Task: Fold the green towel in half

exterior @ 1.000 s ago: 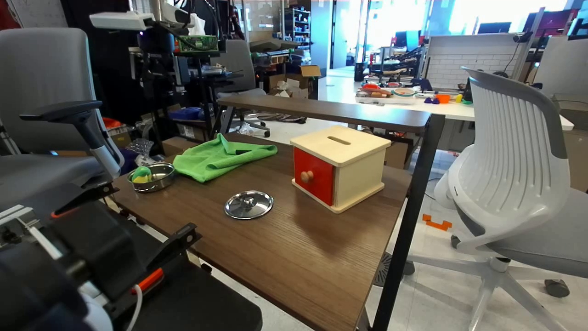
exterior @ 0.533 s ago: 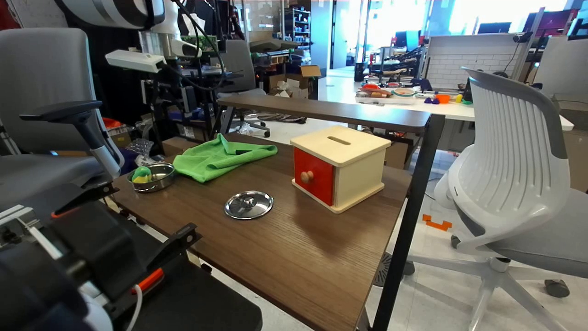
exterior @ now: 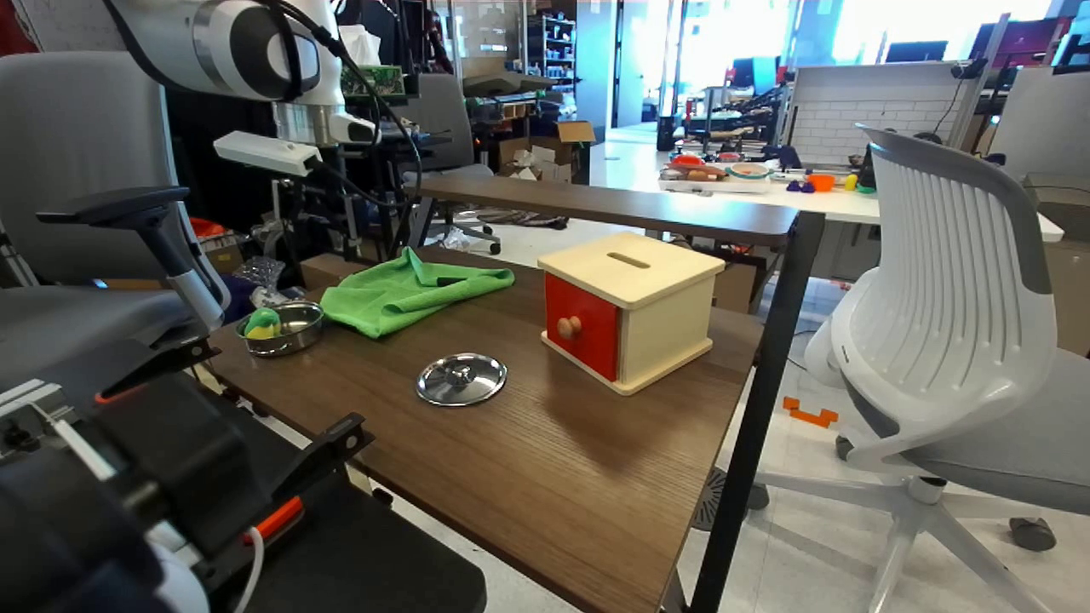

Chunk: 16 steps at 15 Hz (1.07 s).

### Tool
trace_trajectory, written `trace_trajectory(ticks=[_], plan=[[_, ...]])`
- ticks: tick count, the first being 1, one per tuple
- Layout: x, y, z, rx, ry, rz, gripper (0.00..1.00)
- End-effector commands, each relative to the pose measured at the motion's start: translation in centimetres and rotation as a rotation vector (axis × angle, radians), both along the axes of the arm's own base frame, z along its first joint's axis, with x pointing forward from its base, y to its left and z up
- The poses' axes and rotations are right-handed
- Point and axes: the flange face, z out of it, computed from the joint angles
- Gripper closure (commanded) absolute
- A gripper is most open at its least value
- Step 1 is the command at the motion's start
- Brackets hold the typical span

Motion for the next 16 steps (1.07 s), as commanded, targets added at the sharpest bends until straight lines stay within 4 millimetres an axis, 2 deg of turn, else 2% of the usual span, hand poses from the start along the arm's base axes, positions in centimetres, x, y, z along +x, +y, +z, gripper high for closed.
trace_trajectory(ticks=[1,8,13,14,15,16], plan=[[1.8,1.1,-1.0,0.000,-0.001,0.018,0.00],[4.0,1.9,-2.6,-0.012,0.006,-0.008,0.00],[5.2,2.0,-3.6,-0.033,0.075,-0.015,0.00],[5.4,2.1,-3.6,-0.042,0.085,-0.012,0.25],[5.5,2.3,-3.7,-0.048,0.093,-0.012,0.28],[5.8,2.3,-3.8,-0.054,0.098,-0.010,0.35]])
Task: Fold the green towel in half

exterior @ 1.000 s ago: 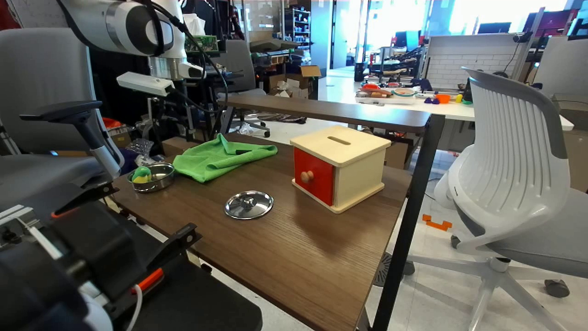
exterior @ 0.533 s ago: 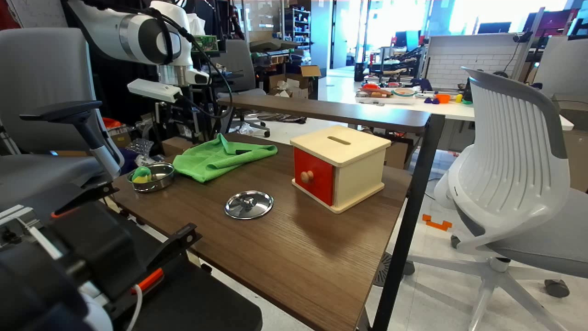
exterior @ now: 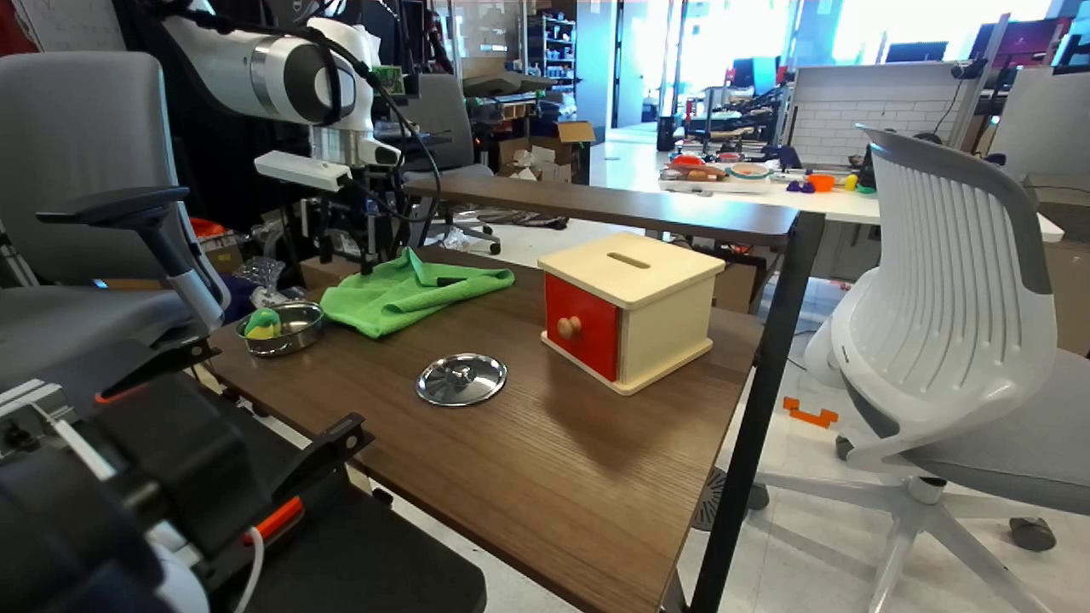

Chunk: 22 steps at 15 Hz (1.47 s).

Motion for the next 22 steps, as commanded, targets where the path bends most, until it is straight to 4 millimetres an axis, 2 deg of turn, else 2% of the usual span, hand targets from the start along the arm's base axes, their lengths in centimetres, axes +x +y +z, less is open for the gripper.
trace_trajectory(ticks=[1,8,13,17,19,22], plan=[[1.3,0.8,-0.3,-0.032,0.024,0.000,0.44],[2.1,1.4,-0.8,-0.063,0.052,0.000,0.97],[2.3,1.8,0.2,-0.069,0.032,0.002,0.99],[1.2,1.8,1.9,-0.059,0.009,0.001,0.99],[0.4,1.3,2.9,-0.065,0.007,-0.003,0.99],[-0.8,-1.4,5.0,-0.060,0.030,-0.054,0.99]])
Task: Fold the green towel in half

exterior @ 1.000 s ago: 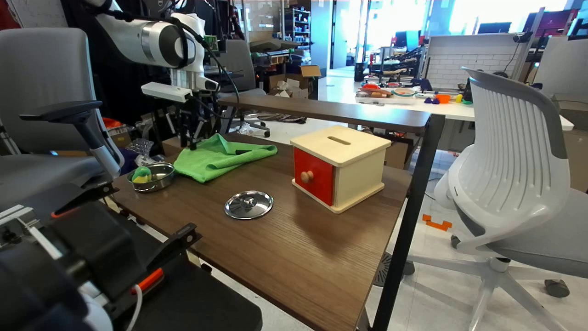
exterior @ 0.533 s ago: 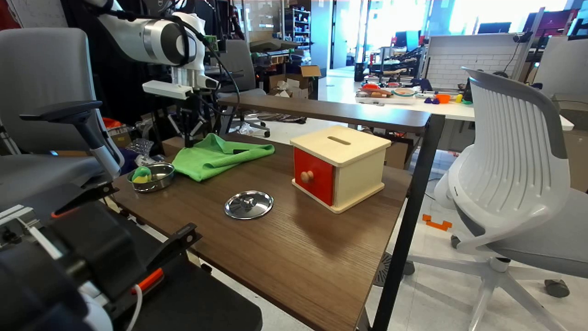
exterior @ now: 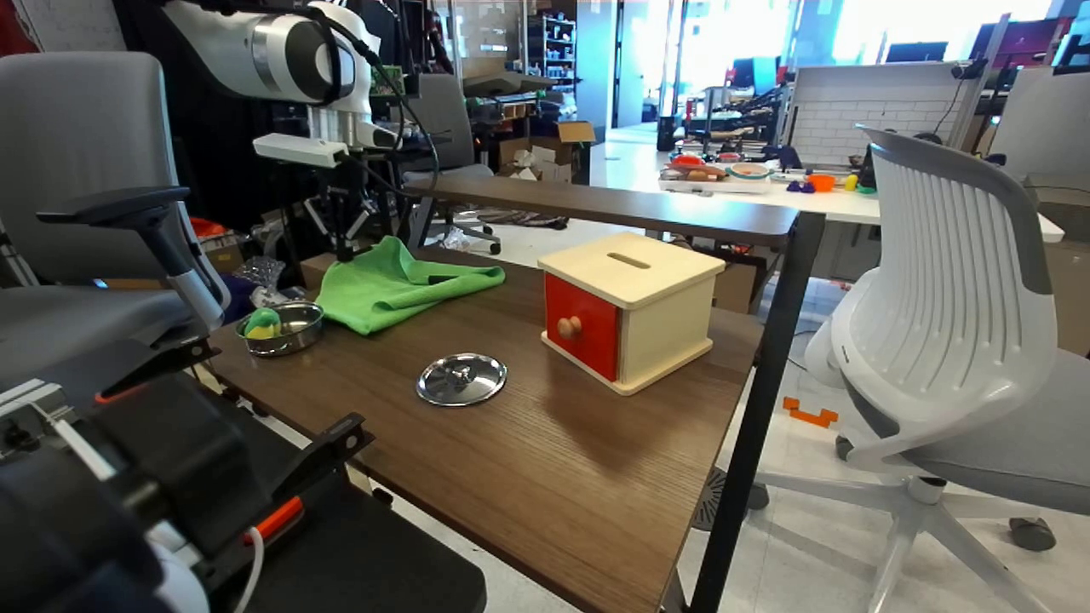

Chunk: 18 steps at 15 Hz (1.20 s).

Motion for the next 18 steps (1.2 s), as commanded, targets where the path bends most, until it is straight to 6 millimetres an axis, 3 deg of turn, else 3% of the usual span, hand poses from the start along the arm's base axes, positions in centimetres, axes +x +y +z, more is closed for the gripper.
trace_trajectory(ticks=[1,6,10,14,18], plan=[[-2.0,-3.6,3.2,-0.014,0.004,-0.055,0.99],[-3.5,-11.3,6.8,-0.033,0.003,-0.118,0.99],[-2.5,-16.7,8.5,-0.051,-0.009,-0.126,0.99],[-0.9,-18.1,7.7,-0.048,-0.004,-0.087,0.99],[0.4,-18.8,5.6,-0.037,0.018,-0.070,0.99]])
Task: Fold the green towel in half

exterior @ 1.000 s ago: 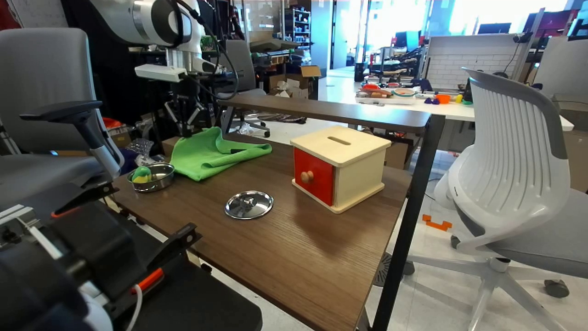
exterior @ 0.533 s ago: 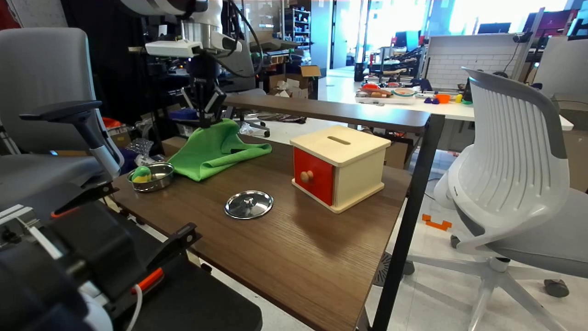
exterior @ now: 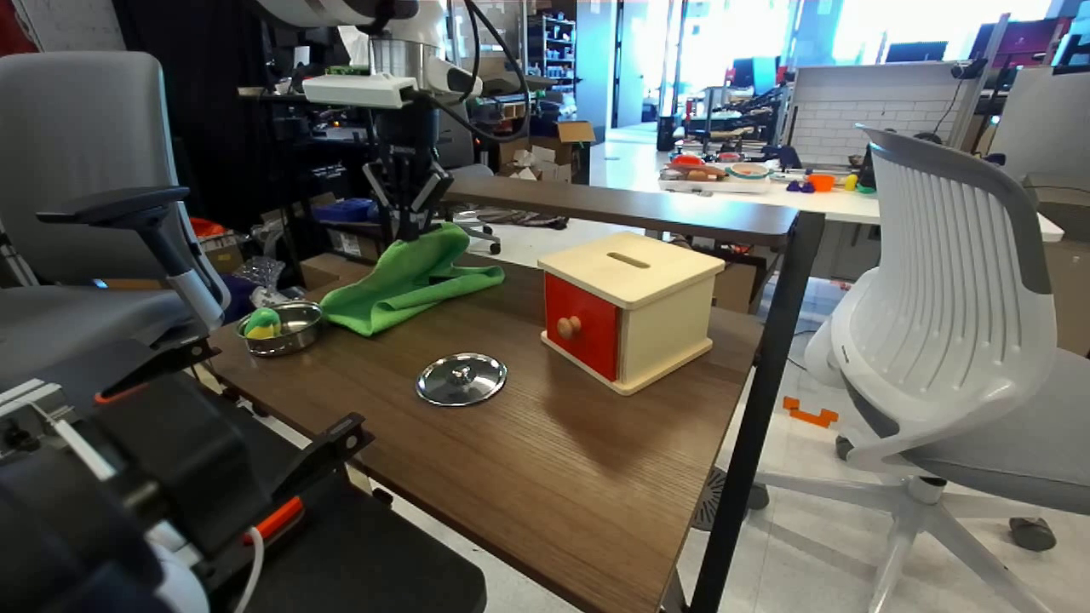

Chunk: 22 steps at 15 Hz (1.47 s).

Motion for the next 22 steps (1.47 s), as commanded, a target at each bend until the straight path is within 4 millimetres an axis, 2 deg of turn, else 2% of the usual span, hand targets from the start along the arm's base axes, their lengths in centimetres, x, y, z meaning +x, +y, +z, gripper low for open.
trace_trajectory(ticks=[1,5,11,12,13,15,18,21,22], plan=[[1.8,-0.7,-1.9,0.001,0.032,0.026,0.99],[3.4,-1.2,-4.7,0.015,0.069,0.028,0.99],[3.9,-3.0,-7.4,0.018,0.141,0.000,0.99],[3.9,-3.2,-7.5,0.021,0.152,-0.002,0.73],[3.9,-3.4,-7.6,0.021,0.160,-0.001,0.72],[3.8,-3.3,-6.9,0.016,0.156,0.009,0.59],[2.7,-2.1,-4.2,0.013,0.116,0.028,0.36],[0.6,1.1,-0.3,-0.002,0.048,0.097,0.14],[2.8,-0.5,-3.3,0.014,0.086,0.041,0.33]])
